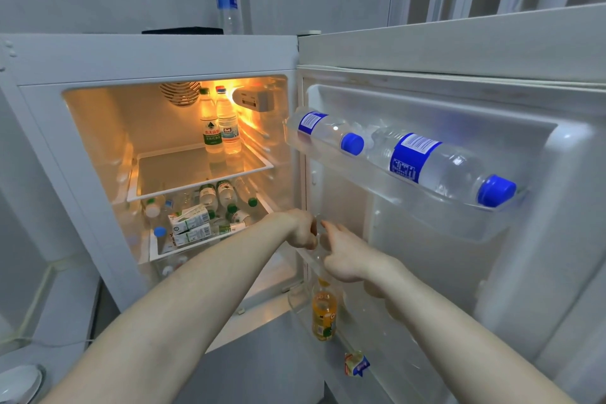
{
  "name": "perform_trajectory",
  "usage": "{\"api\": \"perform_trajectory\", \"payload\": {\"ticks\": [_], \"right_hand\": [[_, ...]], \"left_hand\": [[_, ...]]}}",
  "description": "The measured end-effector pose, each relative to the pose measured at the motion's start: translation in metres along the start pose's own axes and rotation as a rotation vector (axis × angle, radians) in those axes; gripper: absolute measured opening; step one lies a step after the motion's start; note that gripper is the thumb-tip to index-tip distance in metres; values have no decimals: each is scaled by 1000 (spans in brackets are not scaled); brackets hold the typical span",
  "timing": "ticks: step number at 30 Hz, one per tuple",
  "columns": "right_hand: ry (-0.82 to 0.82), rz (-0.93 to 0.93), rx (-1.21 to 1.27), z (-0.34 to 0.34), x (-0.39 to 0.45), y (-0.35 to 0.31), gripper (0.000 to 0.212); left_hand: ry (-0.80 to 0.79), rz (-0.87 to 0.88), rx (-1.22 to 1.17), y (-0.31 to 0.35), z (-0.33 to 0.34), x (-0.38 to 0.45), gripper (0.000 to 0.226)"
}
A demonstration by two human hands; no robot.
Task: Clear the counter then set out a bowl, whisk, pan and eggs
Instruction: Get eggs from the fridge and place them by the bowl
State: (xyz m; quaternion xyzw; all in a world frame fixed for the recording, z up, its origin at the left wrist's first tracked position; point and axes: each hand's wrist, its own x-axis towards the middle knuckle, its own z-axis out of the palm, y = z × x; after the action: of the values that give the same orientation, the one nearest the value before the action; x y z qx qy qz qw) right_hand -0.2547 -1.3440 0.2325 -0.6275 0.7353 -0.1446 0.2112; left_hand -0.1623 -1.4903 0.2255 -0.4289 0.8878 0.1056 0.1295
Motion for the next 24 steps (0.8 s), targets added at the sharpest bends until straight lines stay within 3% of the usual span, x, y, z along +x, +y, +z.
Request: {"api": "perform_trajectory", "payload": {"ticks": [4,13,17,24], "right_hand": [[-6,-9,-5,3,2,2,81],[7,84,-34,16,40,1,75],[82,65,-141,36,87,22,80],[124,17,-386,15,59,-6,32]], "left_hand": [[40,27,-19,-6,4,3,15],[245,94,-290,-20,13,-4,22],[371,35,-647,-26,16,-9,23],[403,-171,-1408,-43,20,-14,40]]}}
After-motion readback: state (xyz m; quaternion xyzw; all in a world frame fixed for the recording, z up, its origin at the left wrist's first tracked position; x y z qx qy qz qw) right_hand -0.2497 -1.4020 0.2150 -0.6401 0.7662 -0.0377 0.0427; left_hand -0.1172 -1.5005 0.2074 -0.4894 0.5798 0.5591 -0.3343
